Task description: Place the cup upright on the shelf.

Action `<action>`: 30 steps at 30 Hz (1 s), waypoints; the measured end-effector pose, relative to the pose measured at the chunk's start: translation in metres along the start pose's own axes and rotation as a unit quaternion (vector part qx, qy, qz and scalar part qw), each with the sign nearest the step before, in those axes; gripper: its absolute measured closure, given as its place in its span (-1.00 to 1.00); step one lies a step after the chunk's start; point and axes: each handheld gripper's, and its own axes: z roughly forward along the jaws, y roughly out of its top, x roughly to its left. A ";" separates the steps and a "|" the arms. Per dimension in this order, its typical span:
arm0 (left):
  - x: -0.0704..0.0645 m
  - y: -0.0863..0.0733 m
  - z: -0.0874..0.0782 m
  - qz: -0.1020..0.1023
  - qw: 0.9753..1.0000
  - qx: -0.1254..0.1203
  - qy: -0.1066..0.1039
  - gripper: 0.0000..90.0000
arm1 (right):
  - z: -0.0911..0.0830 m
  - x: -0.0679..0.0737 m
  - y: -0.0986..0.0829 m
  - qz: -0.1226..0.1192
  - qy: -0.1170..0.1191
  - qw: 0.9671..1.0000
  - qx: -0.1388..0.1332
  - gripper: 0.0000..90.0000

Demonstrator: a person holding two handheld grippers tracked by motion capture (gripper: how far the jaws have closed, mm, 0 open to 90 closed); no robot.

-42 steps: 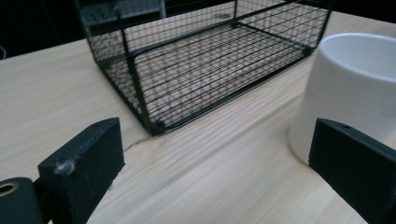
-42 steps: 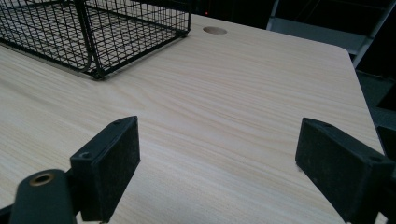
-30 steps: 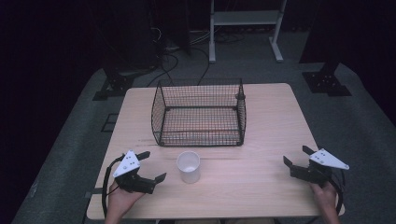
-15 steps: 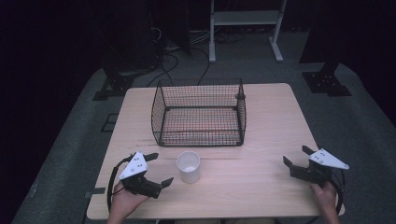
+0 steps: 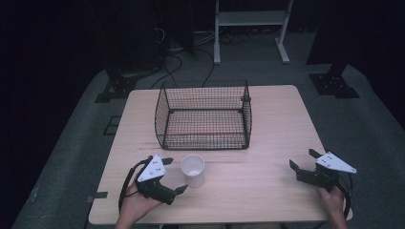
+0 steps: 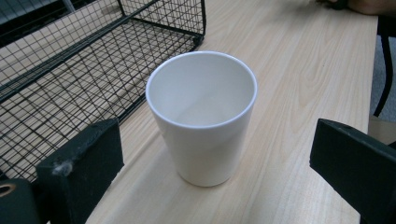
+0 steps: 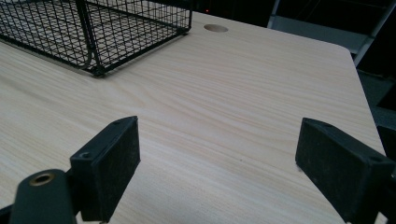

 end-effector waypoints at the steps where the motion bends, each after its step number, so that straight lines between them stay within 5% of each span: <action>1: 0.000 0.000 0.002 -0.001 1.000 0.003 -0.002 -0.96 | 0.000 0.000 0.000 0.000 0.000 1.000 0.000 -0.71; 23: 0.005 0.008 0.036 -0.005 0.997 0.077 -0.014 -0.96 | 0.000 0.000 0.000 -0.002 0.000 1.000 0.001 -0.71; 30: 0.006 0.009 0.051 -0.001 0.994 0.107 -0.014 -0.95 | 0.000 0.000 0.000 -0.002 0.001 1.000 0.001 -0.71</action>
